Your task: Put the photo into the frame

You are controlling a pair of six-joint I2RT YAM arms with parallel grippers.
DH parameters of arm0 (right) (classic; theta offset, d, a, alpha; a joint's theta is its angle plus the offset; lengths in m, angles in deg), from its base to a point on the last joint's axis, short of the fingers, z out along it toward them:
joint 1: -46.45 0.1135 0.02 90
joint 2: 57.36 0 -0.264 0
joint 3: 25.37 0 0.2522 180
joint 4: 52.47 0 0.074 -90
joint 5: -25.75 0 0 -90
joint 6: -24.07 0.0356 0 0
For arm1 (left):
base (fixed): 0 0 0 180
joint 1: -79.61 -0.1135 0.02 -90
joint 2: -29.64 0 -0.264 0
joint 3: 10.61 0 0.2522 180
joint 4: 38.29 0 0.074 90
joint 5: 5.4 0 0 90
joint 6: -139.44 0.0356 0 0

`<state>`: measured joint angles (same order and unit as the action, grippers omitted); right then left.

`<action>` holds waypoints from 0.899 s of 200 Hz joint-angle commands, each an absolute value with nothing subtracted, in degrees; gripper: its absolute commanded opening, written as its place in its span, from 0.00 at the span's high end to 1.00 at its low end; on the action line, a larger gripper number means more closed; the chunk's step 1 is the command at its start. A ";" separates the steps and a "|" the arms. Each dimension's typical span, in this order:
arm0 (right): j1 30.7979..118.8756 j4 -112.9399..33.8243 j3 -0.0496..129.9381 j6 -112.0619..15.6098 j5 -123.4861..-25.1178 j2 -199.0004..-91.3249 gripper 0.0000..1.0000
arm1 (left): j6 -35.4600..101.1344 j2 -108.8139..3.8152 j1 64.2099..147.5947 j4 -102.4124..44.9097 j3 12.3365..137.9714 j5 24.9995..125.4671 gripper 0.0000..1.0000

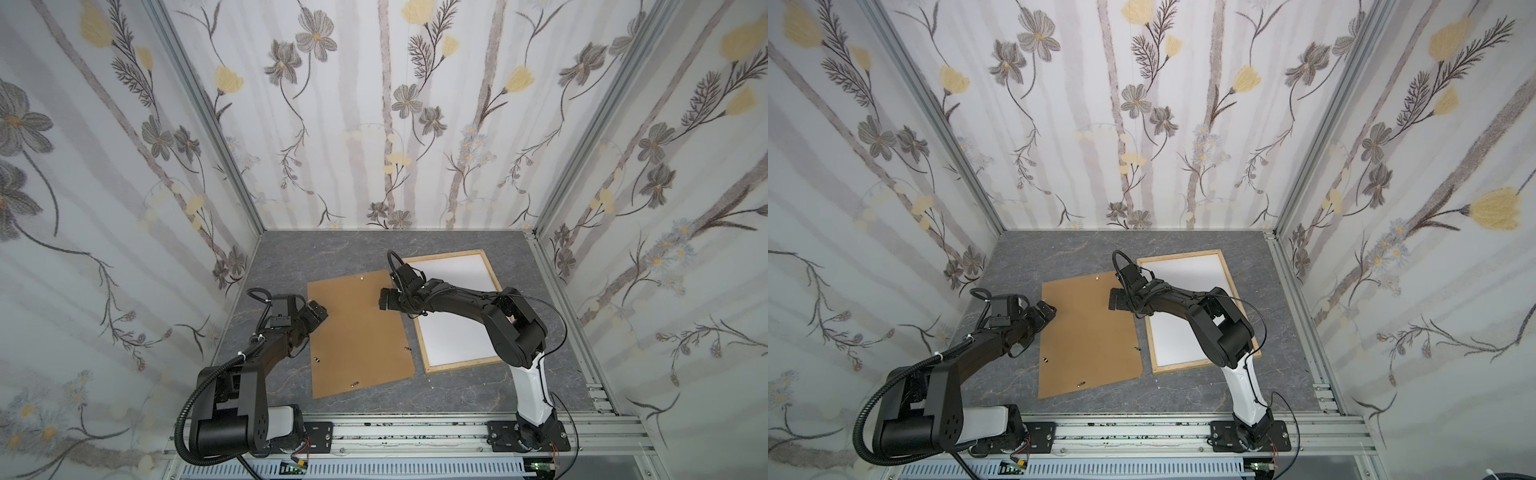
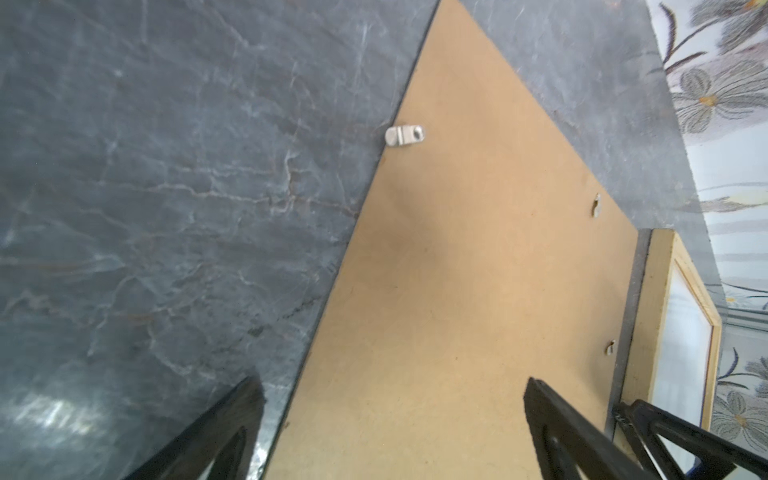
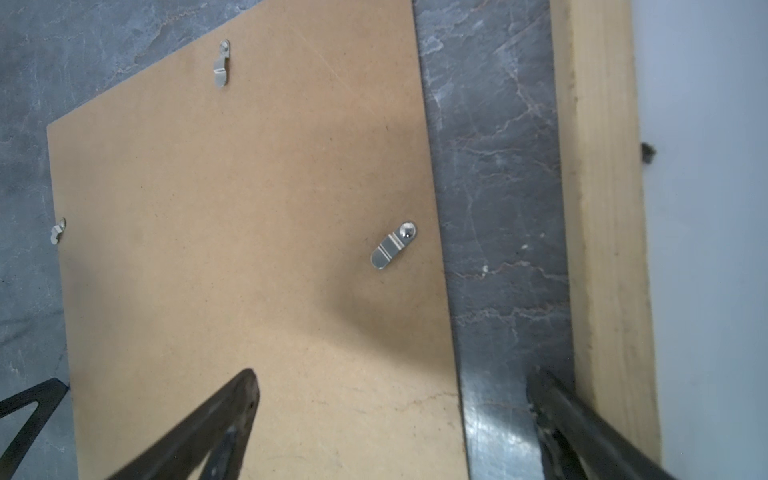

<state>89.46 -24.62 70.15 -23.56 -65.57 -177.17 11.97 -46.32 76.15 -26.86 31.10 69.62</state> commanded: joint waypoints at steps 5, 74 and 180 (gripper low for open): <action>89.60 -17.61 66.97 -22.94 -70.56 -176.82 0.00 | 11.91 -47.29 76.43 -27.55 29.80 69.18 0.00; 90.24 -21.31 63.81 -27.08 -78.30 -174.47 0.00 | 7.86 -47.03 80.59 -33.27 26.29 62.50 0.00; 89.13 -10.85 63.83 -31.22 -69.98 -170.58 0.00 | 10.09 -40.08 80.58 -24.55 28.40 69.03 0.00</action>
